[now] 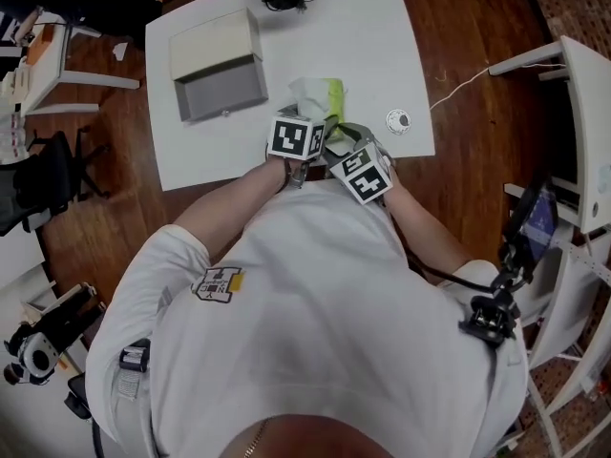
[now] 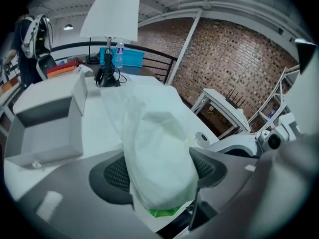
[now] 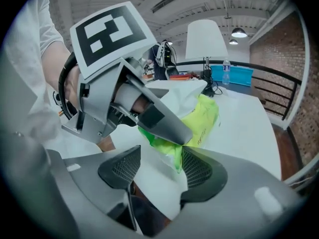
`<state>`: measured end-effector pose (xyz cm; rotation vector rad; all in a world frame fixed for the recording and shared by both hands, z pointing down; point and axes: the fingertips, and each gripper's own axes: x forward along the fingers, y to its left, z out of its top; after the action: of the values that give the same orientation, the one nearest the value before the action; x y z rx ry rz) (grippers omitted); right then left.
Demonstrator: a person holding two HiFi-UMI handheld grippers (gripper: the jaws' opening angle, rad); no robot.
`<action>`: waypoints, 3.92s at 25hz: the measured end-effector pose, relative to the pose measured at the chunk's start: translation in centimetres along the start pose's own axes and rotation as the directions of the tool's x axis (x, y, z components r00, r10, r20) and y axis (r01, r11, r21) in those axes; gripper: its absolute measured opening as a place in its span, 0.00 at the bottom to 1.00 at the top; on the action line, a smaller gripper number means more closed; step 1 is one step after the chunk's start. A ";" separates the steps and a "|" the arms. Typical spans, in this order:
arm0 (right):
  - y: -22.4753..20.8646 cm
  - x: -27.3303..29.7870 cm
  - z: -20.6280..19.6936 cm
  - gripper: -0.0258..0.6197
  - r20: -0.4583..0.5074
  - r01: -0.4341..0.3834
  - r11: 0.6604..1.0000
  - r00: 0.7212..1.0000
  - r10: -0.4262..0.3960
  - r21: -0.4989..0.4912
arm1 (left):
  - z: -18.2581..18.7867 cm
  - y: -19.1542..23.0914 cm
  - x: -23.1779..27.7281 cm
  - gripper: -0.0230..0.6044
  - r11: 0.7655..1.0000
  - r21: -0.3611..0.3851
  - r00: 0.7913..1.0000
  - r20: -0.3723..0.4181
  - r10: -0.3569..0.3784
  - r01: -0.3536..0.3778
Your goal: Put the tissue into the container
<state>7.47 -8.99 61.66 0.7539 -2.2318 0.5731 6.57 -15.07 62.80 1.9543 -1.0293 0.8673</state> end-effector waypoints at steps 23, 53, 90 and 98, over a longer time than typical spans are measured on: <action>13.2 12.2 20.2 0.35 0.089 -0.137 0.951 0.982 0.168 -0.277 | 6.4 19.6 -14.6 0.55 0.658 0.748 0.994 -0.110 -0.009 0.089; 7.3 16.1 19.4 0.24 0.049 0.116 0.988 0.993 -0.111 -0.102 | -1.5 26.2 -5.5 0.63 0.220 0.901 0.894 -0.413 0.175 0.373; 5.2 9.4 20.5 0.19 0.271 0.107 0.994 0.957 -0.099 -0.014 | 4.8 22.6 -15.8 0.59 0.856 0.516 0.922 0.320 -0.216 0.021; 6.0 5.9 13.5 0.11 0.261 0.042 0.999 0.965 -0.038 -0.008 | -2.4 17.9 -16.3 0.27 0.989 0.115 0.908 0.397 -0.131 0.092</action>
<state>-6.34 -14.57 56.08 0.9100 -2.4510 0.4606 -16.74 -14.24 56.00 2.3097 -1.1071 0.4599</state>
